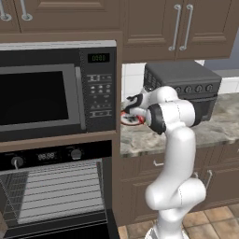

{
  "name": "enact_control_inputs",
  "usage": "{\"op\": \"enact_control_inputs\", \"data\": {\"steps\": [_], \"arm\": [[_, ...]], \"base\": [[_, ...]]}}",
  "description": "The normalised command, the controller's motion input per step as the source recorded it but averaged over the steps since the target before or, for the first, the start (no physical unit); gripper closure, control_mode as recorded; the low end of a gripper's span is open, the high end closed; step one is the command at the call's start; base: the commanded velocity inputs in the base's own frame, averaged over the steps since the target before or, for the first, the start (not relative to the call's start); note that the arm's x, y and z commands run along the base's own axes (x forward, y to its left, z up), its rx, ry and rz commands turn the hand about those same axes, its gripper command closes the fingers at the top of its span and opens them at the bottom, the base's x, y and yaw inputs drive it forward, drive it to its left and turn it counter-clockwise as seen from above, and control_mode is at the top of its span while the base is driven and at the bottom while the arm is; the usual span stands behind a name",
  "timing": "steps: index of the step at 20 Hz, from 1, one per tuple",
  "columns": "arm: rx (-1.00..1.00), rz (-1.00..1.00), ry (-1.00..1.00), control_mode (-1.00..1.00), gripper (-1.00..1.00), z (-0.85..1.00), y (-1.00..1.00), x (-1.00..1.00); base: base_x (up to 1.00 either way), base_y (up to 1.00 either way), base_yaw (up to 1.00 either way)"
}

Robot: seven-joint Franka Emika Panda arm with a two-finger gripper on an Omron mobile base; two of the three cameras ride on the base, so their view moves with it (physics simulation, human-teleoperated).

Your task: Take the fish from the oven and place it on the plate on the counter.

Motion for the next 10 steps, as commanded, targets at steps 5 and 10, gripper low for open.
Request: {"op": "enact_control_inputs", "data": {"steps": [5, 10], "arm": [[0.00, 0.00, 0.03, -1.00, 1.00, -0.09, 0.04, 0.21], [0.00, 0.00, 0.00, -1.00, 1.00, -0.20, 0.09, 0.03]], "base": [[0.00, 0.00, 0.00], [0.00, 0.00, 0.00]]}}
